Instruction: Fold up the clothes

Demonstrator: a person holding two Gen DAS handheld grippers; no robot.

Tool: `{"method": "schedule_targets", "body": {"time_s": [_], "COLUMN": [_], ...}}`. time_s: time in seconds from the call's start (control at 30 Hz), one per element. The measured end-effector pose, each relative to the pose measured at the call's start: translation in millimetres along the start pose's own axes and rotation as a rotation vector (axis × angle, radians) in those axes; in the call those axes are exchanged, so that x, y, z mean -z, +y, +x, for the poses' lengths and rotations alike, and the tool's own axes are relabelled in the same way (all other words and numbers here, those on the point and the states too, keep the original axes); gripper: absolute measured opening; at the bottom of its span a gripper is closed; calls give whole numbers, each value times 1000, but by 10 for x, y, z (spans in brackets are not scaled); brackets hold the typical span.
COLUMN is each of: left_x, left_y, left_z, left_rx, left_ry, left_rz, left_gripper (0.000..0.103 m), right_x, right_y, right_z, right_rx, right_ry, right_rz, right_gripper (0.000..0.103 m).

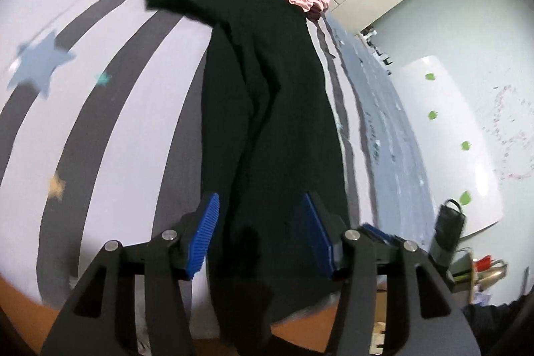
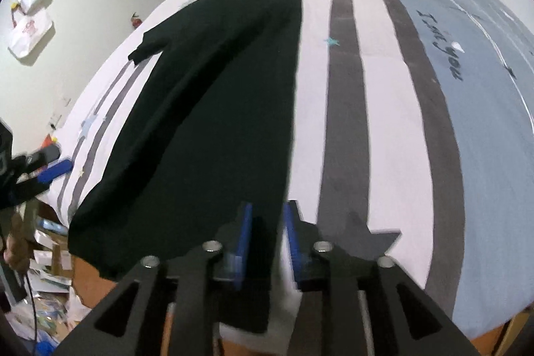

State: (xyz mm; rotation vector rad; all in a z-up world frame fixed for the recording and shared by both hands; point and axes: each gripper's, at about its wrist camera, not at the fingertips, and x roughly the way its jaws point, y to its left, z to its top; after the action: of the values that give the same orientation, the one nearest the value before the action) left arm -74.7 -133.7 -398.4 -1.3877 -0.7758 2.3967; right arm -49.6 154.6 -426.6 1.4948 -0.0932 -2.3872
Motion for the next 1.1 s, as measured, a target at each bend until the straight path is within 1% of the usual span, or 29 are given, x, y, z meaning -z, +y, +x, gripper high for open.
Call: {"method": "schedule_targets", "body": {"time_s": [0.03,0.13,0.17,0.27,0.37,0.47,0.5,0.57,0.6,0.63,0.67,0.7,0.8,0.83,0.87,0.93,0.97,1.0,1.1], "left_x": [-91,-364,-448,-724,-959,-1169,-1197,-1256,-1264,-1269,-1269,-1269,-1297,-1332,-1365,-1406,-1404,-1396,-1297], "left_y": [-13,2,23,-19,-85,-83,-74,-69,-57,-43,-29,-30,-43,-19,24,202,340,465,659], "left_z": [114,444,481,701,907,1140,1178,1307,1368,1418,1430,1420,1176,1010,903,705,682,668,713], "left_rx": [-19,-31,-26,-15,-23,-62,-60,-81,-95,-104,-99,-97,-56,-38,-35,-63,-96,-125,-180], "left_ry": [1,5,2,-18,-28,-20,-18,4,21,36,45,46,6,-30,-53,-82,-76,-69,-11], "left_rz": [11,16,20,60,88,106,105,125,138,148,152,159,155,138,125,95,70,47,-13], "left_gripper": [50,50,50,50,50,50,50,49,46,30,10,1,1,1,1,1,2,2,2], "right_x": [-63,-147,-159,-146,-114,-102,-98,-100,-102,-100,-96,-92,-81,-80,-79,-79,-80,-81,-80], "right_y": [19,40,35,-15,-58,-80,-88,-87,-87,-87,-90,-92,-85,-82,-83,-85,-83,-80,-72], "right_z": [44,207,259,373,435,466,472,482,487,489,491,493,504,506,511,522,527,531,540], "right_rx": [-5,-5,-2,0,-9,-24,-29,-33,-35,-38,-41,-43,-44,-44,-46,-50,-51,-51,-51], "right_ry": [2,20,27,55,69,75,76,78,79,79,79,79,83,84,86,89,91,92,94], "right_rz": [-5,-8,-9,-6,-11,-11,-10,-17,-20,-22,-22,-22,-30,-33,-33,-32,-32,-33,-32], "right_gripper": [23,23,23,23,23,23,23,23,23,23,23,23,23,23,23,23,23,23,23]}}
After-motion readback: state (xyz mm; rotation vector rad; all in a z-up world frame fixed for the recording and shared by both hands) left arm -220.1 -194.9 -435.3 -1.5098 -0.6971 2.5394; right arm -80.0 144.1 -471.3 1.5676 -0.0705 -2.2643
